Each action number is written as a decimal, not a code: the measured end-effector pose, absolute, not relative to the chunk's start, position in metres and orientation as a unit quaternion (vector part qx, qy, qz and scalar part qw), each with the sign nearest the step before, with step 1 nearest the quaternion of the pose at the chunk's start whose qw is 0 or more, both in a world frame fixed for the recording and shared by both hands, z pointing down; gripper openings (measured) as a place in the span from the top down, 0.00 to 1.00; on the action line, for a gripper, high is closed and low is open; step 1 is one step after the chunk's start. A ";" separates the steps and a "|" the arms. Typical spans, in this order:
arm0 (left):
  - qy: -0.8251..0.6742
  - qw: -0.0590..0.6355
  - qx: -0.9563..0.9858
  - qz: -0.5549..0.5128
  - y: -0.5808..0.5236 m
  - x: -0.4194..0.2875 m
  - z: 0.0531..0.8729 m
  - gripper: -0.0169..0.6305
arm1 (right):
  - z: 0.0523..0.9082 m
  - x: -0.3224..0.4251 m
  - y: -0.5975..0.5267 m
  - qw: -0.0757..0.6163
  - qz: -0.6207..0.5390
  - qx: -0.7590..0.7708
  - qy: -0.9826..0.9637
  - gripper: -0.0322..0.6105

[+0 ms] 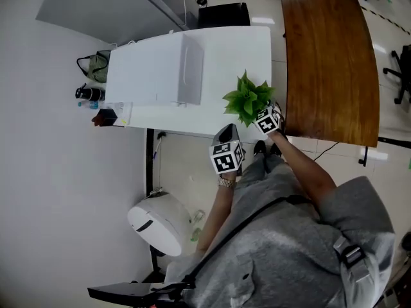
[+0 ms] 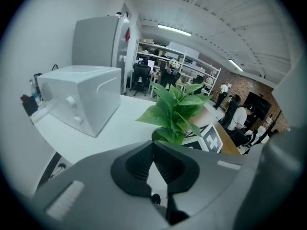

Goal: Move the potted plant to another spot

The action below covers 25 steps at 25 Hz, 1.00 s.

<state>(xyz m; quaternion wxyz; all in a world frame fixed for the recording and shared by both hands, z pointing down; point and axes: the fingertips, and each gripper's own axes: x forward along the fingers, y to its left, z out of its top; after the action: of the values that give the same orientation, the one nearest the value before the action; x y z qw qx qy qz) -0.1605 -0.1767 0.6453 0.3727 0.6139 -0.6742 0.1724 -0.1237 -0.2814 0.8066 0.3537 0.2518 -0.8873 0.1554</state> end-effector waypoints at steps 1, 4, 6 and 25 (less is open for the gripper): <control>-0.678 0.375 0.609 0.172 -0.172 -0.164 0.646 0.95 | 0.804 -0.126 -0.282 0.347 0.145 0.251 -0.892 0.08; -0.681 0.378 0.603 0.169 -0.166 -0.165 0.647 0.95 | 0.801 -0.128 -0.279 0.343 0.137 0.245 -0.897 0.06; -0.678 0.379 0.607 0.167 -0.164 -0.158 0.647 0.95 | 0.798 -0.127 -0.273 0.341 0.139 0.231 -0.901 0.04; -0.570 0.335 0.730 0.170 -0.135 -0.050 0.623 0.95 | 0.694 0.011 -0.197 0.246 0.217 0.411 -0.851 0.95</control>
<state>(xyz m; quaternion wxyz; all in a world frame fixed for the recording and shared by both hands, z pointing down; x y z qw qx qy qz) -0.0497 -0.1345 0.6233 0.3347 0.7304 -0.5705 0.1703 0.0107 -0.1965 0.6945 0.2459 0.4107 -0.8508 0.2167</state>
